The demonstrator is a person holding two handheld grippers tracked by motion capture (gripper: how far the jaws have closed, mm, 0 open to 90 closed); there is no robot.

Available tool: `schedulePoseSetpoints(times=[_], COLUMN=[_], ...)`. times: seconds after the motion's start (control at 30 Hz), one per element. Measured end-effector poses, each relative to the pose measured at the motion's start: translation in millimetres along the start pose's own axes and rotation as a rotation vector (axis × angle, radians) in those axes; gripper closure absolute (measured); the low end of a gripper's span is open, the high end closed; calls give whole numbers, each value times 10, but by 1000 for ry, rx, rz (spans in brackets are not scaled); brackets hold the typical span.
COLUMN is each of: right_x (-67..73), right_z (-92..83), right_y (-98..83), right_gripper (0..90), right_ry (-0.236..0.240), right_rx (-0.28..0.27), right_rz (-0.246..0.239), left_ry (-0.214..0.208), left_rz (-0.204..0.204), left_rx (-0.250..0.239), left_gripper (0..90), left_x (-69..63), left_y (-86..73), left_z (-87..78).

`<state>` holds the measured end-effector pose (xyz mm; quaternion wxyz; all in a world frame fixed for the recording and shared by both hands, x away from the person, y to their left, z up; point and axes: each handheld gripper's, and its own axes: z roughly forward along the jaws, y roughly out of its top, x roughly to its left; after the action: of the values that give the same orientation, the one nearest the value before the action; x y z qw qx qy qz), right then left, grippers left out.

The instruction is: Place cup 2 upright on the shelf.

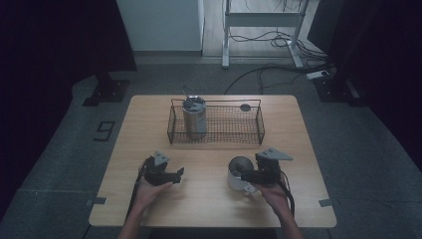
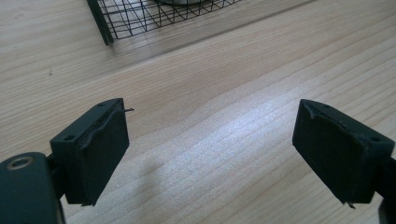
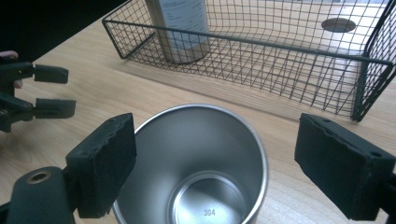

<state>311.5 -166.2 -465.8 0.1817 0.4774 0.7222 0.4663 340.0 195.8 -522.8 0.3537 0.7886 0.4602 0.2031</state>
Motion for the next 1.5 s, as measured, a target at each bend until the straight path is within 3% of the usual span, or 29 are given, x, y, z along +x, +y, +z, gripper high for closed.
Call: schedulePoseSetpoints(times=[0.4, 0.83, 0.93, 1.3, 1.5], right_x=[108, 117, 146, 138, 125], right_z=[78, 109, 128, 279, 293], right_y=[-44, -78, -88, -169, -193], right_gripper=[74, 53, 42, 33, 43], right_ry=[11, 27, 11, -3, 8], right_rx=[33, 57, 71, 138, 134], right_rz=[-45, -62, -86, -104, -131], left_ry=[-1, 5, 1, 3, 2], left_rz=[-7, -18, -19, -19, -21], left_rx=[8, 23, 23, 31, 34], left_gripper=[108, 109, 109, 124, 124], left_x=[19, 29, 26, 10, 7], left_y=[-25, -55, -55, -63, -66], left_z=[20, 58, 57, 73, 78])
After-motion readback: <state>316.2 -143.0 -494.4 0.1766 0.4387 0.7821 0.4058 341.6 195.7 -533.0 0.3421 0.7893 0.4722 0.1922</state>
